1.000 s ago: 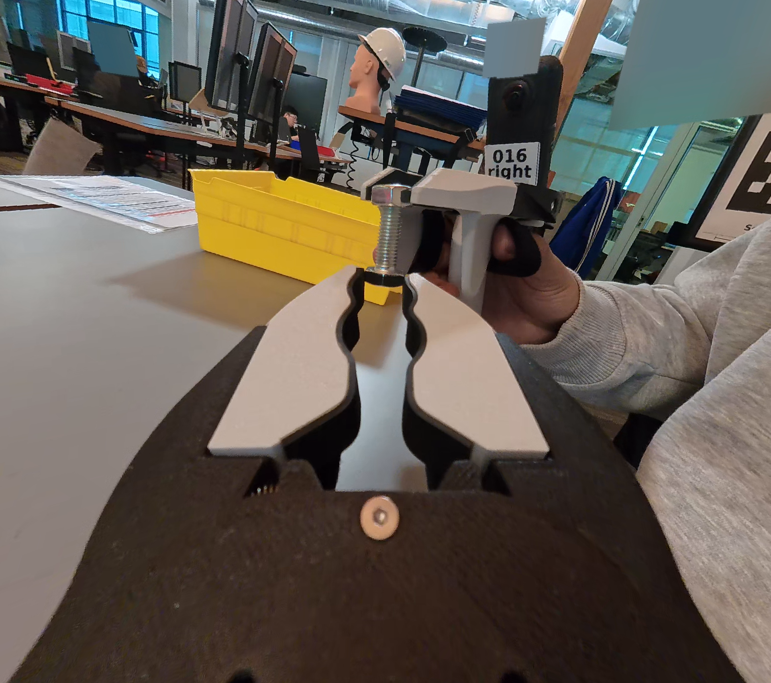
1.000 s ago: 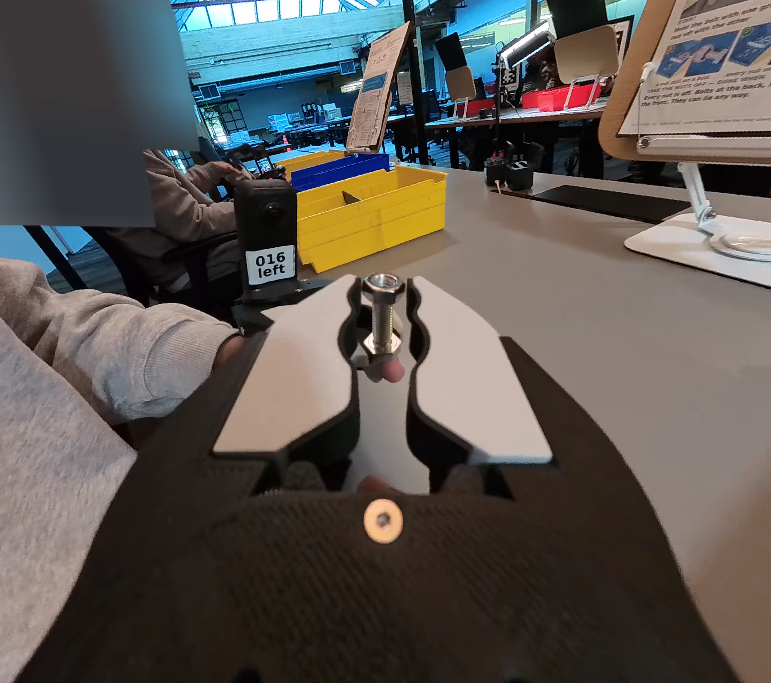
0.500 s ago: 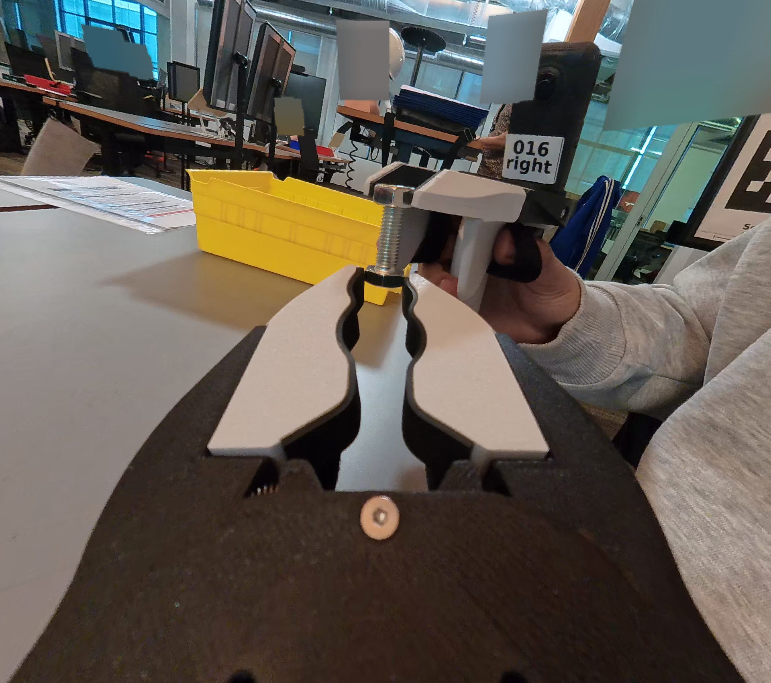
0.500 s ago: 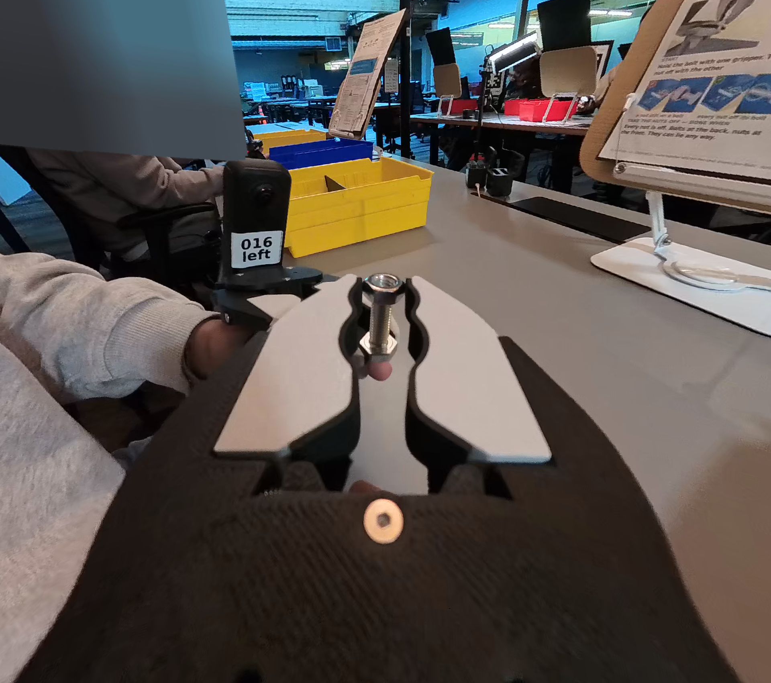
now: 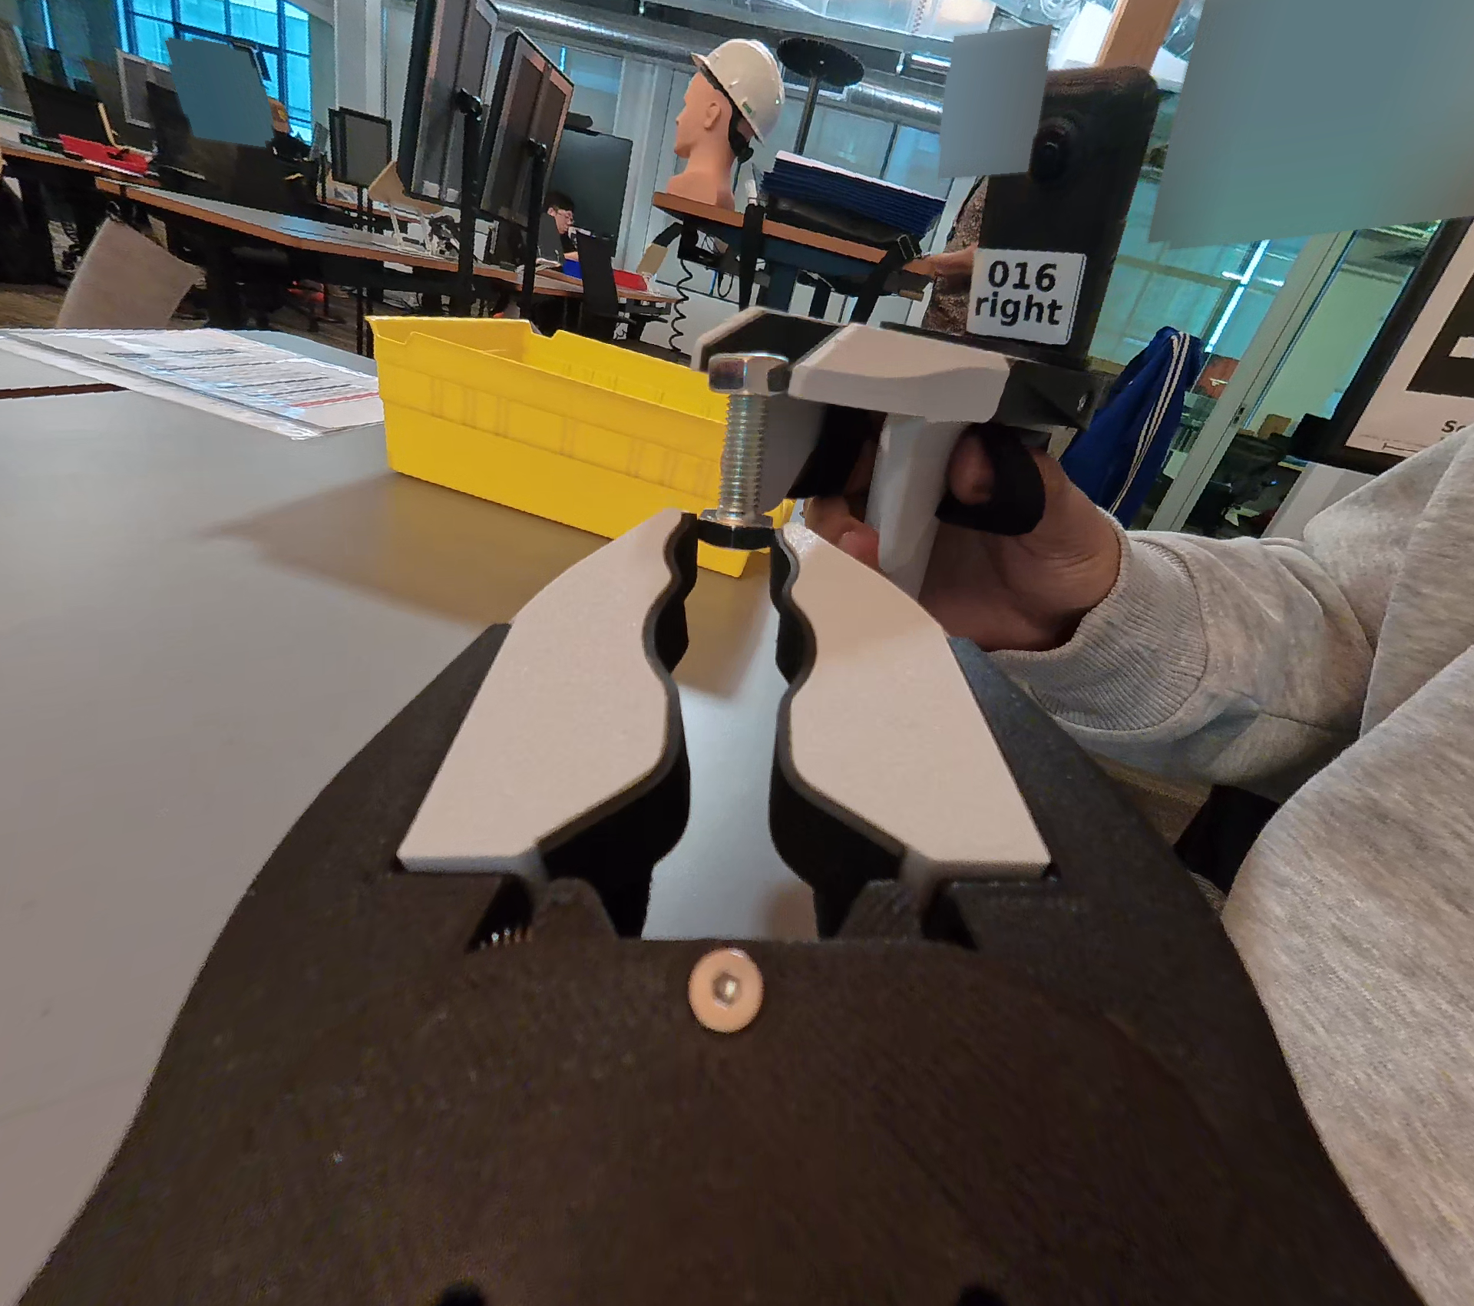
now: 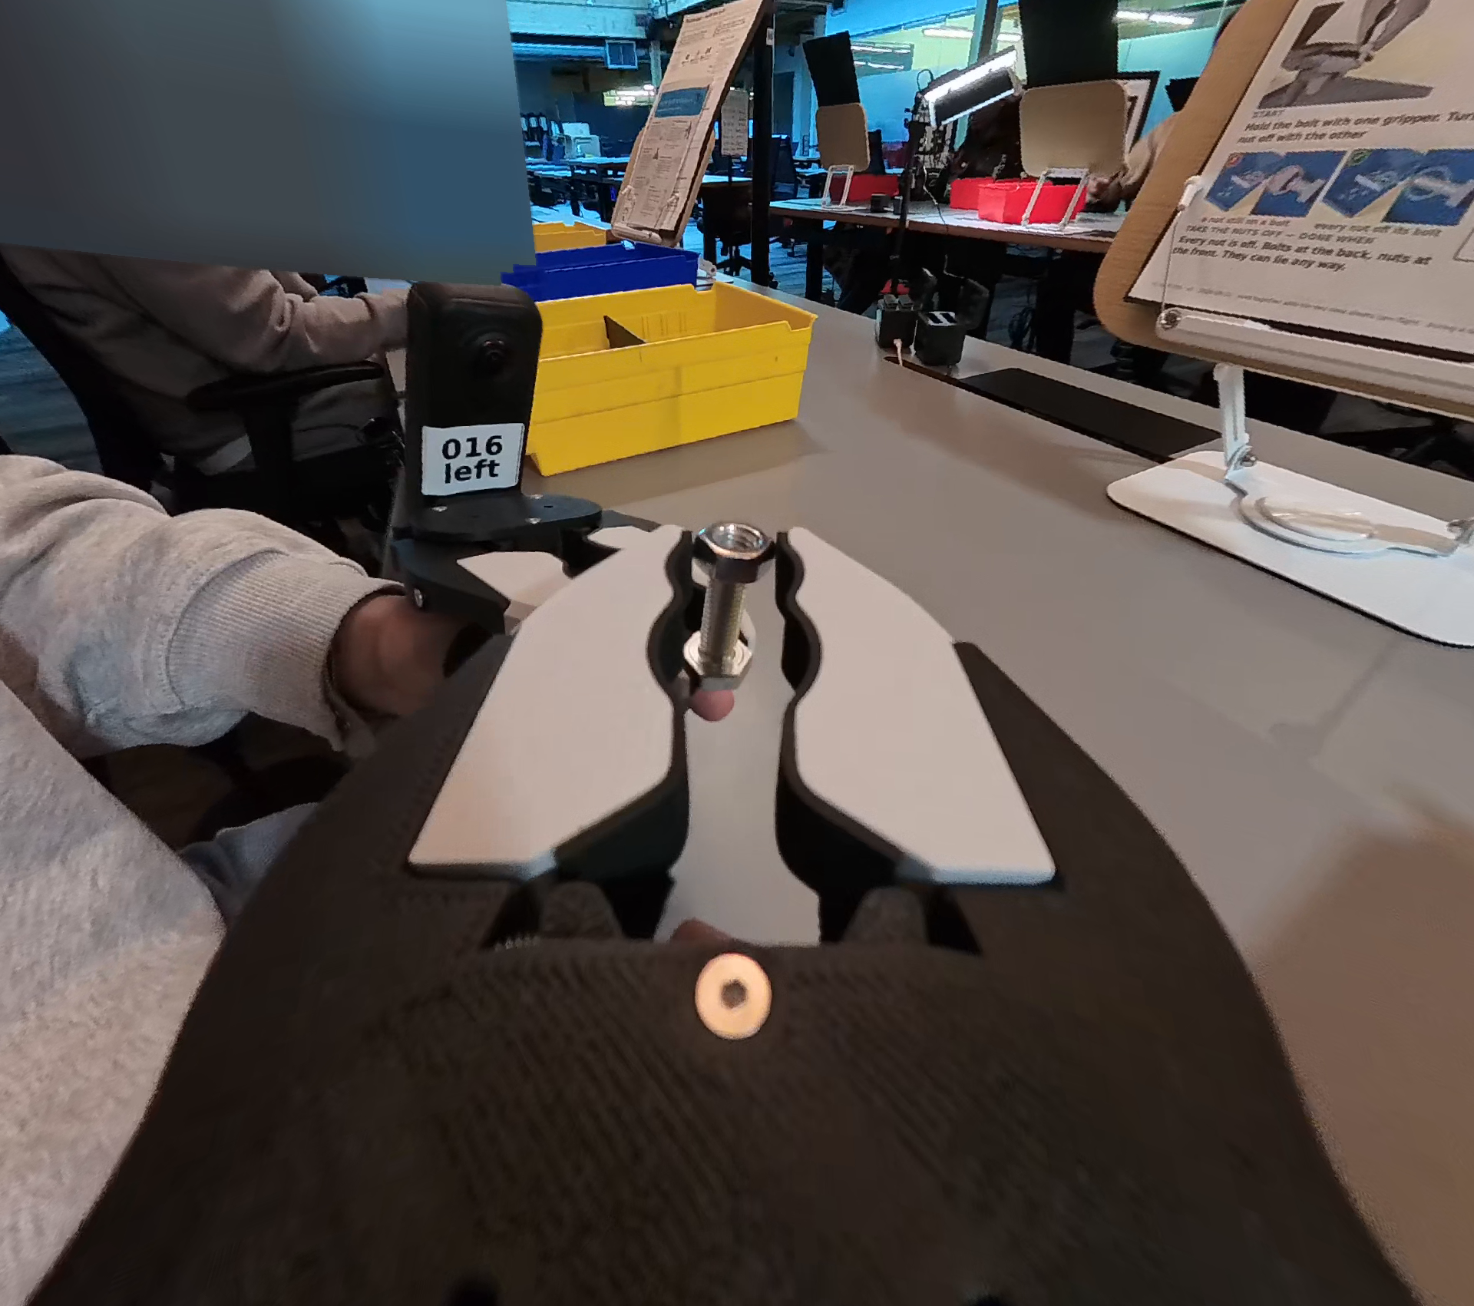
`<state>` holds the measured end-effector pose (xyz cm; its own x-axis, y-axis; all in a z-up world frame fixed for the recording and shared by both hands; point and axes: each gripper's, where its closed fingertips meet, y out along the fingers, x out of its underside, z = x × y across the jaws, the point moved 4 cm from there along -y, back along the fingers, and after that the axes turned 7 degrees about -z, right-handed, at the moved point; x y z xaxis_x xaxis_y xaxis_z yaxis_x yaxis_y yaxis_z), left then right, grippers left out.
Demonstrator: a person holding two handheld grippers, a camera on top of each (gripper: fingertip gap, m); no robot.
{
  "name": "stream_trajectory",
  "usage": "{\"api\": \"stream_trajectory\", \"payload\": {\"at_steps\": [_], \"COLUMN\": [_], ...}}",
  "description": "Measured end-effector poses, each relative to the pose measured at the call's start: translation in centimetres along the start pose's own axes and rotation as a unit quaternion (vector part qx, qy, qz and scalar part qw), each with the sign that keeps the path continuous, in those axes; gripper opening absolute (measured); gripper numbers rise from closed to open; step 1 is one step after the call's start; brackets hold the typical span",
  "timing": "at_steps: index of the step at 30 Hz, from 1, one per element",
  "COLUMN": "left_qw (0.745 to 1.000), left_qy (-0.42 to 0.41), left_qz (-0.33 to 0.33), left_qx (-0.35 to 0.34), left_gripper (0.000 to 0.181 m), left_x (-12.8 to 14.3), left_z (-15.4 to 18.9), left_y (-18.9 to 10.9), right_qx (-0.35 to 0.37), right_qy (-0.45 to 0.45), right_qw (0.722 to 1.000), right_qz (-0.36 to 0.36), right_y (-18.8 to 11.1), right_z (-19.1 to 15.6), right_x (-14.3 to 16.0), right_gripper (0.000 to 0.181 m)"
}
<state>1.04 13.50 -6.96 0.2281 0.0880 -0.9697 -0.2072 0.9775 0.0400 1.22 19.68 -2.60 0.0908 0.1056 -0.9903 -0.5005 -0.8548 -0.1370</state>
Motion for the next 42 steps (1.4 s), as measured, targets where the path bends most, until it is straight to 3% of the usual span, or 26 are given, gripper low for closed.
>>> {"api": "stream_trajectory", "payload": {"at_steps": [10, 19, 27, 34, 42], "left_qw": [1.0, 0.999, 1.0, 0.999, 0.999], "left_qy": [-0.009, -0.026, -0.017, -0.024, -0.018], "left_qz": [0.003, 0.012, 0.0, 0.003, -0.006], "left_qx": [-0.011, -0.02, -0.02, -0.026, -0.028], "left_gripper": [0.018, 0.019, 0.018, 0.019, 0.018], "left_x": [-0.1, -0.3, 0.0, -0.1, 0.2], "left_z": [-0.5, -1.1, -0.9, -1.2, -1.2], "left_y": [-0.2, -0.5, -0.3, -0.4, -0.3], "right_qx": [-0.013, -0.017, -0.012, -0.016, -0.006], "right_qy": [0.031, 0.034, 0.022, 0.025, 0.026], "right_qw": [0.999, 0.999, 1.0, 0.999, 1.0], "right_qz": [0.016, 0.022, 0.011, 0.024, 0.014], "right_y": [0.0, -0.3, 0.4, -0.2, 0.4], "right_z": [0.2, 0.2, -0.1, -0.2, 0.0], "right_x": [0.0, -0.2, 0.3, -0.2, 0.3], "right_gripper": [0.028, 0.015, 0.039, 0.019, 0.042]}}
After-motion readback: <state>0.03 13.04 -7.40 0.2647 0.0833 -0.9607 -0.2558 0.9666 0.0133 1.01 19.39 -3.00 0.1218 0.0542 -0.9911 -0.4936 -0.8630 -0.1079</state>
